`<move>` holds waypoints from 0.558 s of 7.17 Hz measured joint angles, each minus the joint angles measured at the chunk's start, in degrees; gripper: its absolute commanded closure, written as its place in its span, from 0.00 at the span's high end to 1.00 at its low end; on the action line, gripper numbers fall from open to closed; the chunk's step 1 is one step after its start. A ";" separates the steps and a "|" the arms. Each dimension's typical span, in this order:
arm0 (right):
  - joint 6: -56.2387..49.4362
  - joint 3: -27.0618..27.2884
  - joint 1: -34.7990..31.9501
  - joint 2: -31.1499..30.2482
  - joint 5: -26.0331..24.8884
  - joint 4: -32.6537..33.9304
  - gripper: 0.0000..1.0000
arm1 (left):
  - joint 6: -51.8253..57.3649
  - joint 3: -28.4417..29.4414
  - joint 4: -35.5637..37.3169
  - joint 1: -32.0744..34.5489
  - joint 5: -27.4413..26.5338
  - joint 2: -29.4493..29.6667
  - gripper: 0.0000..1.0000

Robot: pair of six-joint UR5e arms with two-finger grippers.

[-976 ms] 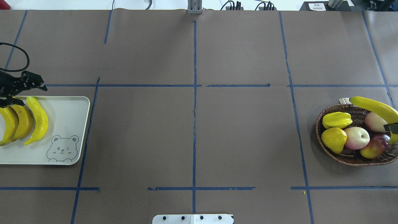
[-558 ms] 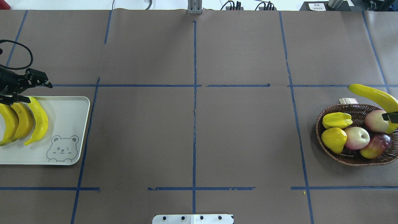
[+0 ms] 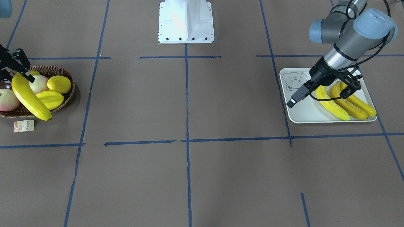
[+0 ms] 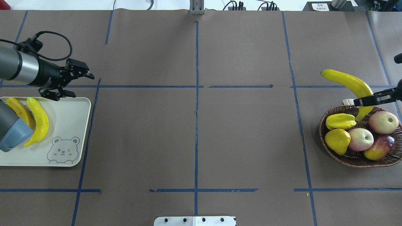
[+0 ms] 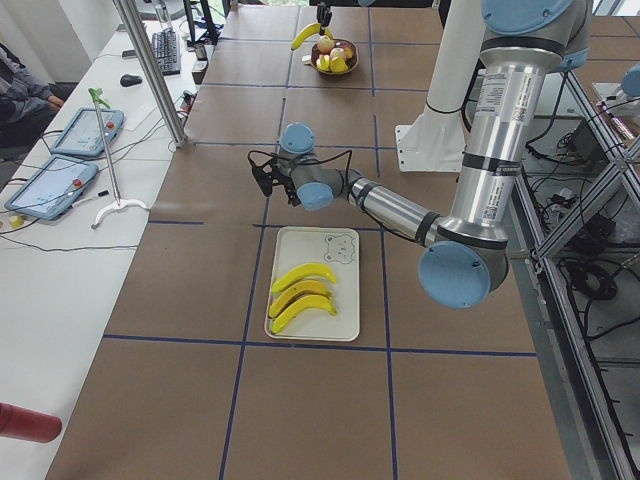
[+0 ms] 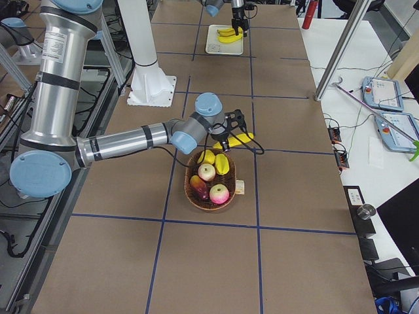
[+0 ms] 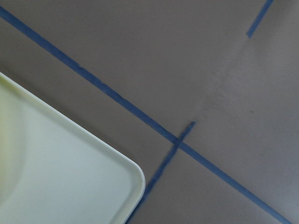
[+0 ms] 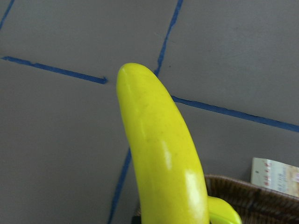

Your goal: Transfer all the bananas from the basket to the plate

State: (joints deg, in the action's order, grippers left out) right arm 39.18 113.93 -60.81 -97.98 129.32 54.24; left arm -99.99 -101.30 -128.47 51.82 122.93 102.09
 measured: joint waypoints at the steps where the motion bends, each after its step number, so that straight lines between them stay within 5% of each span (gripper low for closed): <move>1: 6.07 -0.08 3.54 3.76 -1.67 -0.06 0.03 | -2.13 -0.27 -0.07 -0.78 -0.11 2.83 1.00; 4: 23.46 -0.79 18.40 15.91 -14.87 0.14 0.02 | -4.16 -1.98 -0.17 -3.68 -0.18 8.57 1.00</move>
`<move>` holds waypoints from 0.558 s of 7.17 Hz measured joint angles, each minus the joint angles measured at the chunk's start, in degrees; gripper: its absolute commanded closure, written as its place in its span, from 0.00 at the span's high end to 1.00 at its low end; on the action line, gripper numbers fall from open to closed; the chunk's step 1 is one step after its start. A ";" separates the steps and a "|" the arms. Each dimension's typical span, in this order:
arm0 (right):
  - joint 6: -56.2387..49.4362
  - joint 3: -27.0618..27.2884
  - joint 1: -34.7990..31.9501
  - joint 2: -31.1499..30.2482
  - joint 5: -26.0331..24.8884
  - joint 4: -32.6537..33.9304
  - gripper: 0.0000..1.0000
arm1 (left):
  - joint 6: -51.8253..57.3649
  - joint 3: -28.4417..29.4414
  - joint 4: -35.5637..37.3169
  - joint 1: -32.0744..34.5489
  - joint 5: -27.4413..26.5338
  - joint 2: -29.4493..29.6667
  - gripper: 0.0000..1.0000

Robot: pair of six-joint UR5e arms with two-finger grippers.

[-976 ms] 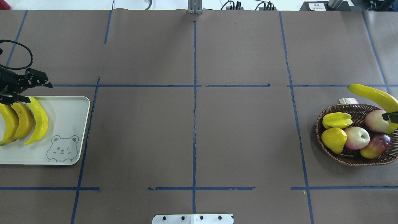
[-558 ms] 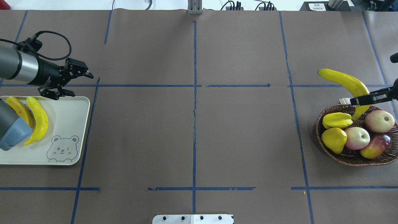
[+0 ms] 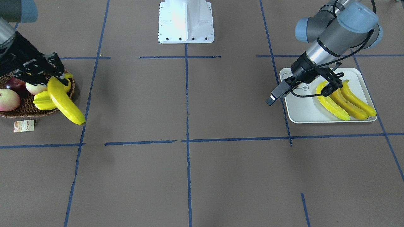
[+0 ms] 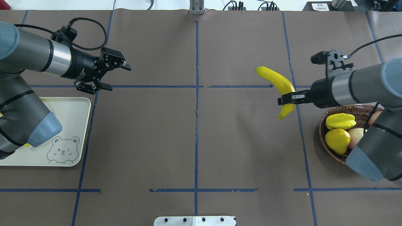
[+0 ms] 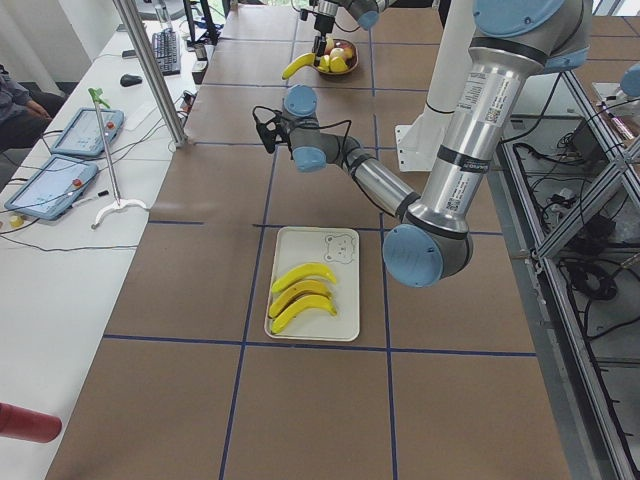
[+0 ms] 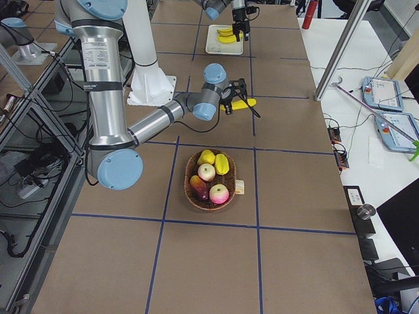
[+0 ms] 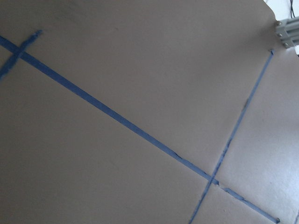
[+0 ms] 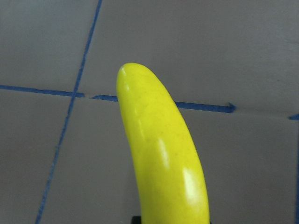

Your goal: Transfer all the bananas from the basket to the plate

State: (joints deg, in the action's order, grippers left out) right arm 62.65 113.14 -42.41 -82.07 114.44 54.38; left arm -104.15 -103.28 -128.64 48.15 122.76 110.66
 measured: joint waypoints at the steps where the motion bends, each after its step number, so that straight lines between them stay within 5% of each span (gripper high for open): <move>1: 4.34 -0.64 3.71 3.81 -3.86 0.24 0.02 | -0.18 0.07 0.00 -1.76 0.02 1.58 1.00; 4: 12.89 -1.55 11.29 11.50 -12.56 0.51 0.02 | -6.93 1.39 0.38 -6.67 -2.90 7.54 1.00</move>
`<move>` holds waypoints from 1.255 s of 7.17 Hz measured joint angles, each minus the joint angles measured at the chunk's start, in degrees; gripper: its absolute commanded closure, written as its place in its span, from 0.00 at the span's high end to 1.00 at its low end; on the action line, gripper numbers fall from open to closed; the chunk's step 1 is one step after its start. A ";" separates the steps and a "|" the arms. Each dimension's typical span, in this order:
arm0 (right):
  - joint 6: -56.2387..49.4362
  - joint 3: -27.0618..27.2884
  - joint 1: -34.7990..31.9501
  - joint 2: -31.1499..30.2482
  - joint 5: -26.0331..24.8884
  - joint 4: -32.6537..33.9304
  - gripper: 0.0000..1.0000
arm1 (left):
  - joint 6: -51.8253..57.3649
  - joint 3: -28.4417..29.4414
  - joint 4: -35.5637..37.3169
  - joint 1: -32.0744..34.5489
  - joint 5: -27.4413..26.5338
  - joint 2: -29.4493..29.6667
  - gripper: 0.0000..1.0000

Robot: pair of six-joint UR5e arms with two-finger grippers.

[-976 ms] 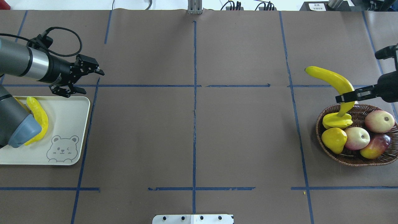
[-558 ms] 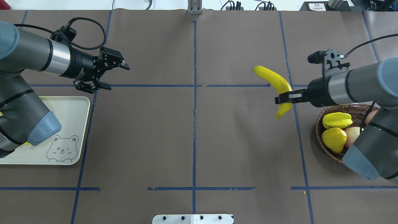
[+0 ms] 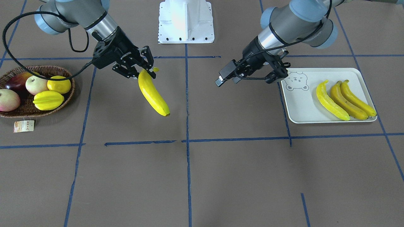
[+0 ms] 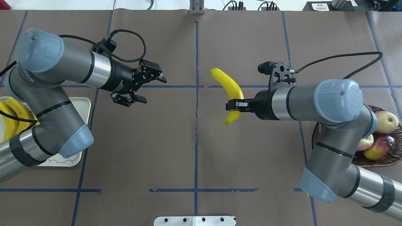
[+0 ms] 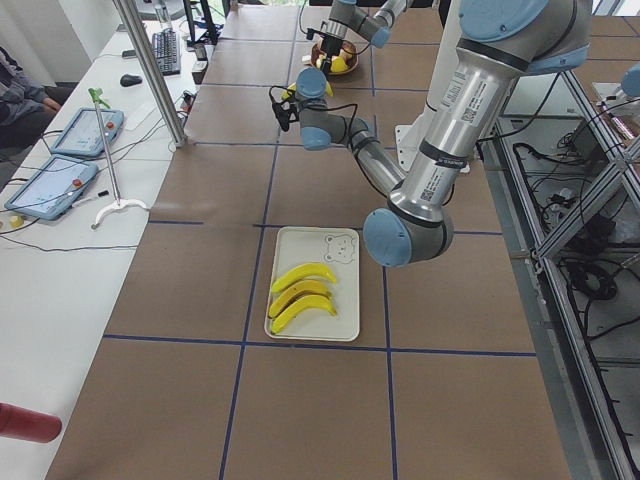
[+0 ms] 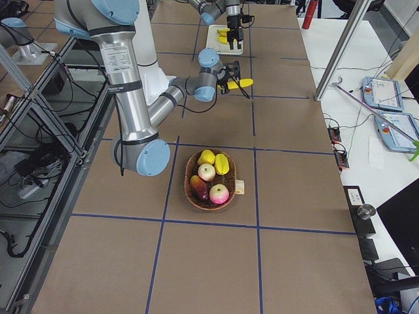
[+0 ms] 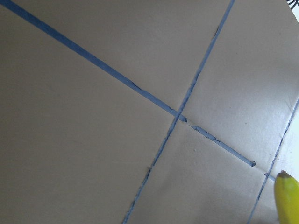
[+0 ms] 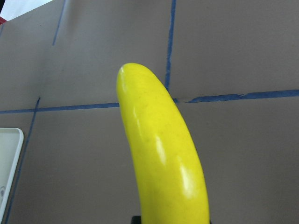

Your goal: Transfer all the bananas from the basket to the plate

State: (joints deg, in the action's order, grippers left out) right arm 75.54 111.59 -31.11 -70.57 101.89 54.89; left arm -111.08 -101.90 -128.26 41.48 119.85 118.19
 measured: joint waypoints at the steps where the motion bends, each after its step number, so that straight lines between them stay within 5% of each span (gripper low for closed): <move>1: 1.52 -0.24 2.30 1.74 -3.15 0.02 0.02 | -5.07 0.14 -0.08 -0.67 -3.69 1.44 0.99; 8: 4.86 -1.39 9.75 7.62 -11.46 0.32 0.05 | -13.21 1.06 0.47 -5.88 -12.55 4.91 0.97; 9: 4.82 -1.42 9.87 7.92 -11.57 0.54 0.05 | -13.30 1.03 0.49 -6.59 -13.14 4.96 0.85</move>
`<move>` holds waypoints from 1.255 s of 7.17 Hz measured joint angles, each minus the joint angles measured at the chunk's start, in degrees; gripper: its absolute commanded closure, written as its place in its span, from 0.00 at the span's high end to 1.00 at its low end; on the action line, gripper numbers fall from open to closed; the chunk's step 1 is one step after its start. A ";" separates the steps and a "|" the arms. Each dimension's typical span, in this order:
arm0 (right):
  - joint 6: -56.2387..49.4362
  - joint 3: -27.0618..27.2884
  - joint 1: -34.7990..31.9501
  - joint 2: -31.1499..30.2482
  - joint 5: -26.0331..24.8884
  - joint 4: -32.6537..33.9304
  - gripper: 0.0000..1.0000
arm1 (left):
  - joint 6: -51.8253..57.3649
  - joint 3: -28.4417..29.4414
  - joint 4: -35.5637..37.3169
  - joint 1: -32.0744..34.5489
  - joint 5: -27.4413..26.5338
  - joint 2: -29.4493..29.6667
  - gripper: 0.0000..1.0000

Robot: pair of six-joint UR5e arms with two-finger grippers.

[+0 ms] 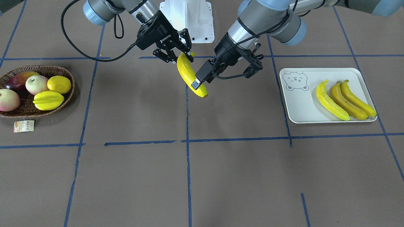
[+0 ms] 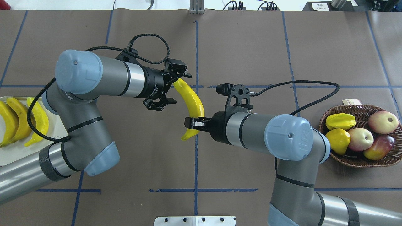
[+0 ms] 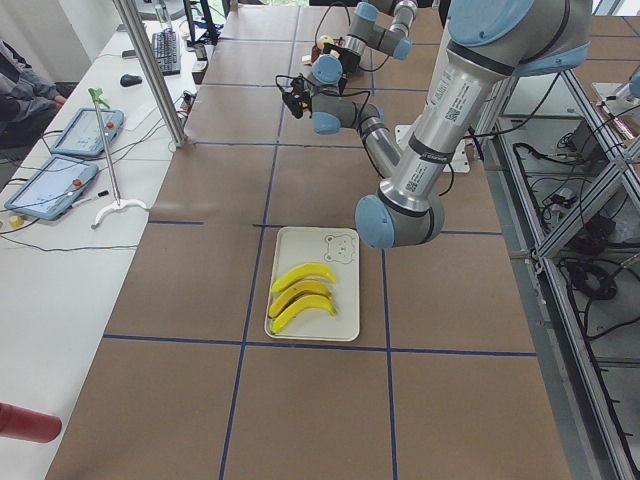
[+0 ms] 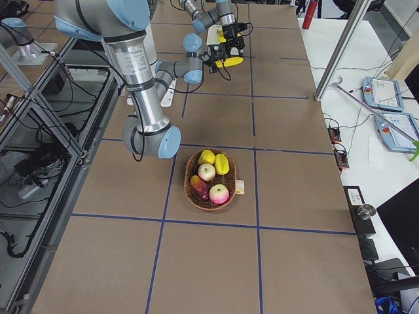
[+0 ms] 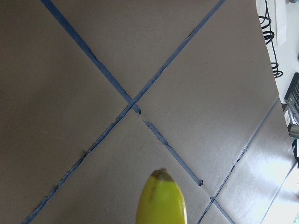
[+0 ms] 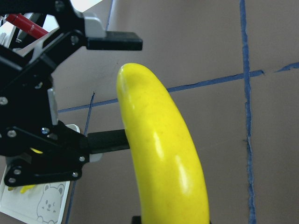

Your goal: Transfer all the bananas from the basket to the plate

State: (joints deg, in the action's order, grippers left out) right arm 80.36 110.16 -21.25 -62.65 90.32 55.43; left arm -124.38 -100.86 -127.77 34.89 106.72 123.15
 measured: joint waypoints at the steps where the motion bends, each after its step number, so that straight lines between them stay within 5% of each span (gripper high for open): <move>1: -0.02 -0.02 0.02 0.22 -0.04 0.30 0.07 | -0.53 -0.10 0.04 -0.30 -0.34 0.07 0.62; 2: -0.03 -0.03 0.05 0.40 -0.03 0.46 0.09 | -1.47 -0.21 0.06 -0.39 -0.68 0.11 0.36; 3: -0.03 -0.03 0.04 0.49 0.01 0.55 0.13 | -2.03 -0.21 0.04 -0.41 -0.97 0.12 0.28; 6: -0.11 0.04 -0.02 0.59 0.04 0.66 0.13 | -1.57 -0.08 -0.08 -0.43 -1.08 0.08 0.26; 7: -0.11 0.05 -0.02 0.60 0.03 0.71 0.52 | -1.46 -0.05 -0.08 -0.44 -1.07 0.08 0.00; 8: -0.12 0.04 -0.02 0.60 0.00 0.72 0.99 | -1.42 -0.04 -0.05 -0.43 -1.05 0.05 0.00; 9: -0.14 0.05 -0.13 0.60 0.04 0.91 0.99 | -1.37 -0.03 -0.02 -0.43 -0.98 0.01 0.00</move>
State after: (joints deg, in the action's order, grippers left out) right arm 80.22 110.21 -21.38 -62.04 90.36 56.34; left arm -125.75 -100.89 -127.79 34.45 105.73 123.16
